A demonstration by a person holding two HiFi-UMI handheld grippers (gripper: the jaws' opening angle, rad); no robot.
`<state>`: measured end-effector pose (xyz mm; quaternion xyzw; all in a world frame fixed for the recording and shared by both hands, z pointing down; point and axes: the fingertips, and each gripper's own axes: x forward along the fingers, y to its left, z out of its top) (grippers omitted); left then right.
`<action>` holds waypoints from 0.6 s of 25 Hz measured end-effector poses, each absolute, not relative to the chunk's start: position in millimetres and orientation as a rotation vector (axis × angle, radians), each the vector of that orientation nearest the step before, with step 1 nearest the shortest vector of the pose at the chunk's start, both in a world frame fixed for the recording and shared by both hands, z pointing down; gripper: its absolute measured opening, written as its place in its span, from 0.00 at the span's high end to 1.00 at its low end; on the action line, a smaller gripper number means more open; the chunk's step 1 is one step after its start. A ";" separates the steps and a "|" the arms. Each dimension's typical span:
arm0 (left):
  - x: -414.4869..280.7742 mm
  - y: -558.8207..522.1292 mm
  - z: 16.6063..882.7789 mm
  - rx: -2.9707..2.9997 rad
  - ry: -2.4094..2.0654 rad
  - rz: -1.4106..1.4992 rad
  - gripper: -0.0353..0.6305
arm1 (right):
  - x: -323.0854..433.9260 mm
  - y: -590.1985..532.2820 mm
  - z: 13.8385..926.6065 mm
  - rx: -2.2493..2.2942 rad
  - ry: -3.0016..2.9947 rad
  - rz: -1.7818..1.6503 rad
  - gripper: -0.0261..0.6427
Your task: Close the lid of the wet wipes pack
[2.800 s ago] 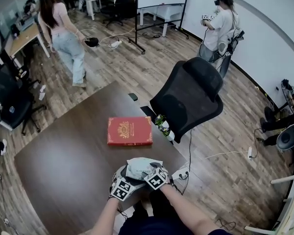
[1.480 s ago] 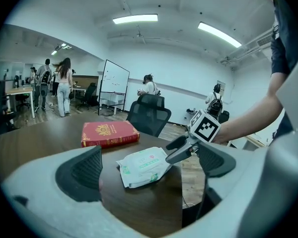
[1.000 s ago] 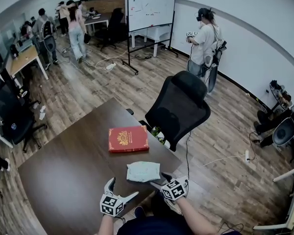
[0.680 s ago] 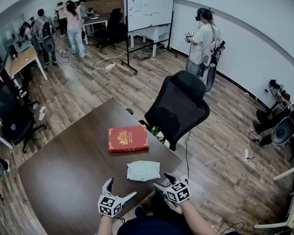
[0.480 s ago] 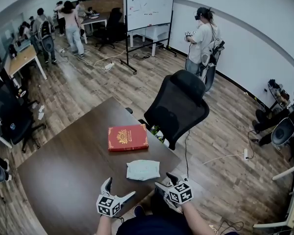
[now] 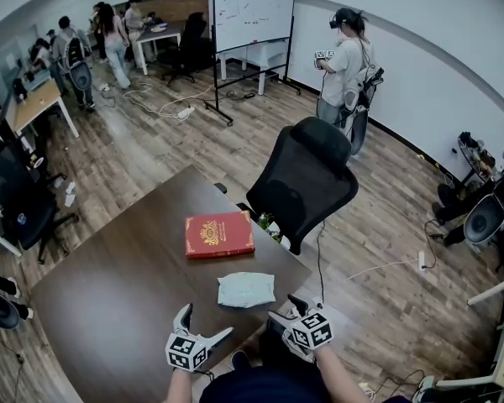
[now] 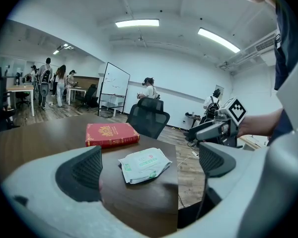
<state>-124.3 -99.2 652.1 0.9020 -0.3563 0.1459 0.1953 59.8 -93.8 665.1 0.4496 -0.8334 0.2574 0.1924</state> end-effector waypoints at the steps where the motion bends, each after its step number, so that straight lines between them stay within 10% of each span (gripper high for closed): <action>1: -124.3 -98.9 650.7 2.529 -0.998 0.409 0.05 | 59.8 -92.8 664.0 1.261 -2.340 0.722 0.44; 15: -120.9 -99.9 652.2 2.551 -0.973 0.415 0.05 | 57.4 -92.7 665.7 1.257 -2.356 0.722 0.44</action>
